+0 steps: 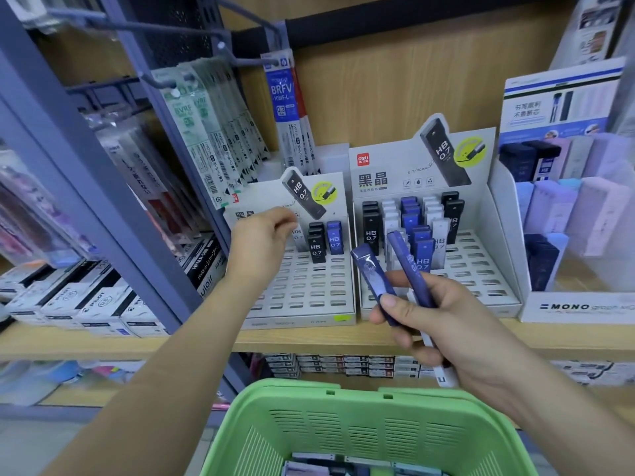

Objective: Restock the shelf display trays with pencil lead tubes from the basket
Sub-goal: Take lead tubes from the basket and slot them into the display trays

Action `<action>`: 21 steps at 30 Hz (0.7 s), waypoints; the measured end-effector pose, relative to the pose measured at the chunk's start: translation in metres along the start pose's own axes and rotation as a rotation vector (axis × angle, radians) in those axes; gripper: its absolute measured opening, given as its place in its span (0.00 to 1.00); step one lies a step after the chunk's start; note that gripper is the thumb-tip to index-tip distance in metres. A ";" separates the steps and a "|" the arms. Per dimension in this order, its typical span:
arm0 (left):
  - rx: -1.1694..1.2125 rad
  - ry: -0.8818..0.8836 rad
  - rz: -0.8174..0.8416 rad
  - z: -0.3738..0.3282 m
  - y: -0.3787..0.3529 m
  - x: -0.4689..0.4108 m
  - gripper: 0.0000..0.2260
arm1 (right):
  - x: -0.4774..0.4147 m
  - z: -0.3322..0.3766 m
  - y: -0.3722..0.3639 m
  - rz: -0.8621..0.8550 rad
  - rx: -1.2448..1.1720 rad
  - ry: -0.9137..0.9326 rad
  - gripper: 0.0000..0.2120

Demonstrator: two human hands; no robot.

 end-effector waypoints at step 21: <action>0.577 0.255 0.697 -0.120 0.004 0.021 0.07 | 0.003 0.018 0.021 -0.065 -0.009 0.059 0.08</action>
Point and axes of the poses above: each hand's wrist, its own x-axis away from the middle knuckle, its own y-axis out of the back of the hand, z = x × y, the point moved 5 cm from there along -x, towards the middle knuckle, and after that the axes turned 13 degrees about -z, right-handed, at the moved point
